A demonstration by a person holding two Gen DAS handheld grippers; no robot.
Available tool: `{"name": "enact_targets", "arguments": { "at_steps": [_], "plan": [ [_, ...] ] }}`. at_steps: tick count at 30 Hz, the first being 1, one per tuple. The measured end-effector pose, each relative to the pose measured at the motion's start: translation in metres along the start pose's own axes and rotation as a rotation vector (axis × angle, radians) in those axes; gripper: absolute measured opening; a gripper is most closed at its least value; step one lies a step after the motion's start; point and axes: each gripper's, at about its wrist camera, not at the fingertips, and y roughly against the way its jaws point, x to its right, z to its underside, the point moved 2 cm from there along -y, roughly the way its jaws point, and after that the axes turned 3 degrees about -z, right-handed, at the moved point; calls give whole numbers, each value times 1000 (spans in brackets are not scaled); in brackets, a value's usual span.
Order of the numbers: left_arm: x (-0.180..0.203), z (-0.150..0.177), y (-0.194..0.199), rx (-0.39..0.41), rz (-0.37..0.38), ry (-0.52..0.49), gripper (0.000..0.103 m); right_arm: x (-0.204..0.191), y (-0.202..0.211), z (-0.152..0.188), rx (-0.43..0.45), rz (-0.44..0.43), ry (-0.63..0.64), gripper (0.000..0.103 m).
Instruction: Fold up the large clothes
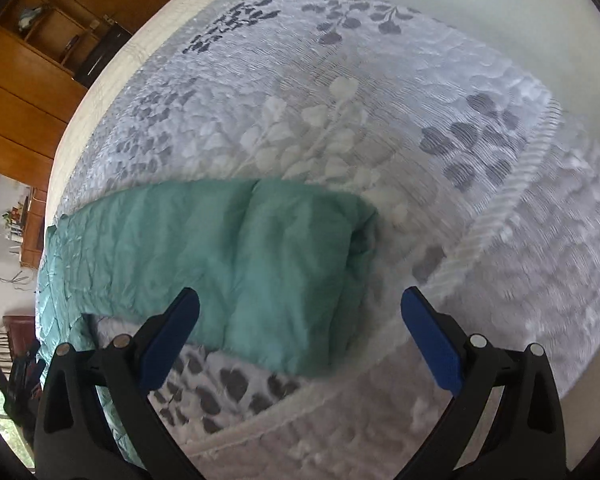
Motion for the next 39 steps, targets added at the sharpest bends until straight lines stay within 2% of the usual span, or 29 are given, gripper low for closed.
{"name": "enact_targets", "arguments": {
  "at_steps": [4,5,6,7,8,9,10,11,12,16,18,21,24,25,27,28,30,34,35,38,39],
  "plan": [
    [1,-8,-23,-37,-4,27,87,0,-13,-6,-42,-85,-5,97],
    [0,-8,-27,-44,-4,30,86,-2,-16,-7,-51,-100,-2,91],
    [0,-8,-31,-54,-3,36,83,-5,-20,-9,-66,-112,7,79],
    [0,-7,-34,-59,-1,42,80,-8,-24,-10,-76,-100,20,75],
    [-1,-6,-37,-65,5,48,78,-11,-25,-13,-74,-93,30,66],
    [-2,-6,-39,-72,13,53,76,-15,-25,-15,-71,-105,43,49],
    [-3,-5,-42,-77,17,57,71,-18,-26,-19,-80,-141,40,39],
    [-5,-5,-44,-82,19,63,69,-21,-23,-23,-87,-198,30,24],
    [-7,-5,-44,-86,22,70,66,-24,-20,-27,-75,-218,33,17],
    [-17,-5,-46,-90,27,95,60,-47,12,-50,54,-291,94,14],
    [-24,-5,-43,-82,29,104,58,-56,21,-60,105,-292,117,13],
    [-35,-3,-47,-89,17,113,58,-62,9,-69,92,-175,123,13],
    [-44,0,-57,-112,19,126,57,-59,-29,-66,-8,1,107,13],
    [-46,0,-60,-116,22,124,57,-58,-39,-63,-38,33,95,13],
    [-47,1,-59,-112,35,110,57,-63,-38,-61,-34,34,91,12],
    [-47,1,-57,-111,41,107,57,-71,-31,-61,-17,27,96,12],
    [-52,-2,-50,-111,57,113,57,-93,-10,-61,23,-45,109,11],
    [-69,-9,-23,-63,54,110,57,-171,31,-60,80,-197,229,11],
    [-76,-11,-17,-55,44,109,57,-203,38,-55,83,-234,289,11],
    [-95,-13,-9,-51,22,118,57,-263,41,-38,60,-288,401,11],
    [-104,-13,-7,-48,12,126,57,-294,30,-32,36,-305,448,11]
  ]
}}
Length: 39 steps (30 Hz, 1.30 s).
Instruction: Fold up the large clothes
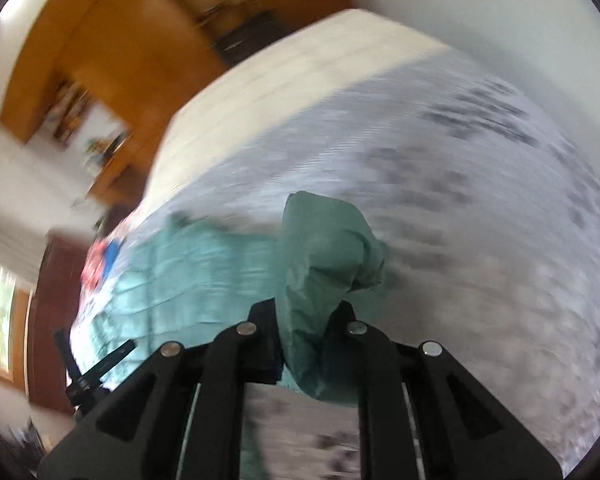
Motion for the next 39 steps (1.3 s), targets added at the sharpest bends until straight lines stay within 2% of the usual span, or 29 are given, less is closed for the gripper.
{"name": "enact_targets", "arguments": {
  "at_steps": [4,6,8,11,12,14,15,16,17,18,19,21,24,26,32,33,35,36,38,39],
  "plan": [
    [-23,0,3,-9,-11,37,57,-81,-74,-1,-116,-20,136,11],
    [-33,0,4,-13,-9,55,57,-106,-104,5,-172,-37,180,11],
    [-40,0,6,-13,-7,64,57,-129,-133,15,-225,-28,223,11],
    [-46,2,7,-12,-3,69,57,-140,-164,25,-281,-8,259,12],
    [-48,3,7,-12,-3,69,57,-144,-174,29,-311,-21,267,16],
    [-50,3,5,-17,5,74,57,-151,-183,37,-350,-69,272,19],
    [-51,3,6,-21,12,82,57,-157,-183,43,-363,-125,275,27],
    [-51,2,5,-24,19,88,57,-162,-177,45,-378,-218,272,34],
    [-51,2,5,-27,29,94,57,-165,-169,45,-384,-301,263,48],
    [-50,1,6,-28,42,97,57,-166,-162,44,-380,-351,260,53],
    [-48,1,6,-29,52,96,58,-166,-153,42,-368,-377,262,52],
    [-40,-1,7,-31,83,86,61,-158,-138,36,-330,-347,268,52],
    [-19,-1,6,-44,143,62,67,-120,-118,25,-256,-145,250,52],
    [-3,-2,2,-66,189,54,67,-91,-108,20,-223,-41,217,52],
    [54,-4,-26,-152,275,-2,67,-2,-79,18,-176,72,58,52],
    [61,-5,-32,-165,280,-6,65,2,-82,22,-171,80,41,52],
    [71,-7,-46,-192,275,-13,57,15,-78,26,-160,99,12,52],
    [74,-7,-52,-201,259,-8,40,18,-75,26,-157,107,8,52],
    [76,-9,-55,-204,258,7,26,27,-71,28,-152,116,-3,52],
    [75,-9,-52,-189,261,13,14,29,-71,30,-152,115,-7,52]
  ]
}}
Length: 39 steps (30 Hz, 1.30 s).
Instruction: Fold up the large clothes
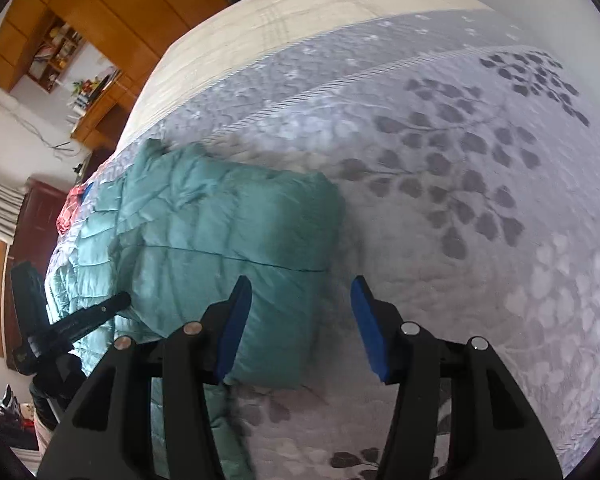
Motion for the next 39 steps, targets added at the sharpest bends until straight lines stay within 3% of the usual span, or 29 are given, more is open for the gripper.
{"name": "enact_targets", "arguments": {
  "at_steps": [6,14,18,22,27,32,35,38,39],
  "plan": [
    [-19,-1,49,135,16,44,9,0,-7,-1,-14,-20,-9,52],
    [-83,-10,116,289,-120,130,9,-47,-42,0,-93,-119,57,51],
    [-107,-17,121,304,-169,163,9,-73,-62,-2,-129,-131,95,49],
    [-131,-19,112,277,-221,171,9,-90,-82,-3,-164,-86,129,46],
    [-152,-14,74,197,-283,196,10,-86,-105,3,-210,10,130,46],
    [-166,-10,55,171,-284,199,13,-83,-116,7,-224,39,142,47],
    [-166,-12,58,170,-278,206,18,-85,-115,4,-229,42,157,47],
    [-169,-13,83,204,-303,231,31,-94,-87,-2,-171,26,170,47],
    [-170,-13,95,233,-319,239,40,-96,-76,-5,-147,31,176,48]
  ]
}}
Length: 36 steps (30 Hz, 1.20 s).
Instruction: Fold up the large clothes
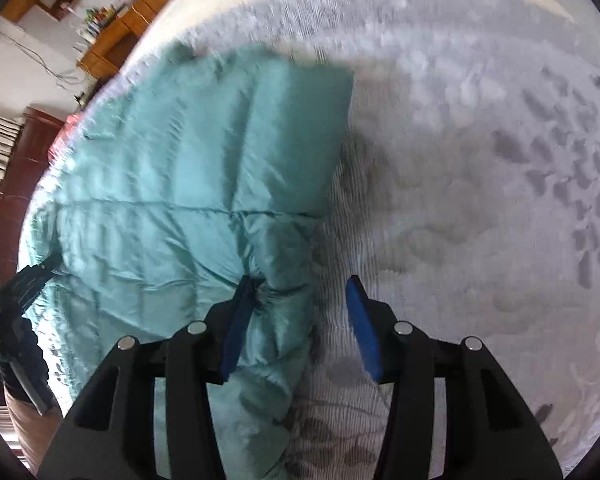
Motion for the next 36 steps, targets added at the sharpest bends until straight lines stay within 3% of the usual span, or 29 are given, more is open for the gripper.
{"name": "enact_targets", "arguments": {
  "at_steps": [3,7,12,17,23,29,32,35,36],
  "plan": [
    [-1,-8,32,97,-42,2,42,-15,33,-7,74,-12,43,49],
    [31,-14,45,134,6,-74,41,-45,34,-14,55,-61,104,49],
    [73,-4,9,59,34,-171,41,-57,-13,-18,-41,-57,95,48],
    [70,6,-37,-35,-10,-168,41,-44,-41,-14,-93,-14,65,47],
    [65,12,-57,-42,3,-190,40,-34,-57,-10,-95,-21,63,47],
    [63,23,-60,-26,-9,-209,39,-39,-58,-7,-71,4,104,48],
    [65,22,-54,-35,-3,-194,39,-43,-50,-8,-71,-14,102,54],
    [52,18,-23,-17,12,-141,42,-49,-16,-5,-2,-118,102,54],
    [45,19,-11,1,22,-124,50,-51,0,-3,31,-148,110,56]
  ]
}}
